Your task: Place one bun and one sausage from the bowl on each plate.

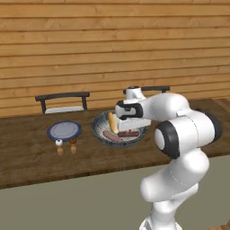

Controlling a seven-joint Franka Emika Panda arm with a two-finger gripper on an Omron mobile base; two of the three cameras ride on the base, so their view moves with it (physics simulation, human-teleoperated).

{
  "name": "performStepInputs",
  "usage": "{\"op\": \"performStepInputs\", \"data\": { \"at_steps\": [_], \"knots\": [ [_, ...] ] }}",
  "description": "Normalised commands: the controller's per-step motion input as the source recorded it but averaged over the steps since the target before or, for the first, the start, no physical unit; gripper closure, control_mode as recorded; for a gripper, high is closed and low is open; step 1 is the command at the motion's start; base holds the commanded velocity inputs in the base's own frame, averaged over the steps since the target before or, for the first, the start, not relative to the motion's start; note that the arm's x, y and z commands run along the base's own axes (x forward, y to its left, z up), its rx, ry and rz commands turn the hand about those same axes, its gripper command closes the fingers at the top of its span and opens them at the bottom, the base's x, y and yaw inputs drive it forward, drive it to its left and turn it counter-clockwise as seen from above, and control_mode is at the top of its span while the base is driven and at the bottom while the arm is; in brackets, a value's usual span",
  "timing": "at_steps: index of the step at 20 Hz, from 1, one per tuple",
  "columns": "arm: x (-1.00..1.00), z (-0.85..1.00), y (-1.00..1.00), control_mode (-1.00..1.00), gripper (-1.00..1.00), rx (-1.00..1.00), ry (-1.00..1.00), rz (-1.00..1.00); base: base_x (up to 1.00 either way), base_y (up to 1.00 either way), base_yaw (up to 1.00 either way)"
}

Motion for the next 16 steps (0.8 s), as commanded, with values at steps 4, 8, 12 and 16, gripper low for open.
{"op": "performStepInputs", "data": {
  "at_steps": [4, 8, 12, 16],
  "knots": [
    [0.09, -0.17, 0.02, -1.0, -1.0, 0.0, 0.05, 0.05, 0.0, 0.0, 0.0],
    [0.01, -0.29, 0.0, -1.0, -1.0, -0.01, 0.09, 0.04, 0.0, 0.0, 0.0],
    [0.0, -0.13, 0.0, -1.0, -1.0, 0.0, 0.07, 0.03, 0.0, 0.0, 0.0],
    [0.0, 0.0, 0.0, -1.0, 1.0, 0.0, 0.03, 0.0, 0.0, 0.0, 0.0]
  ]
}}
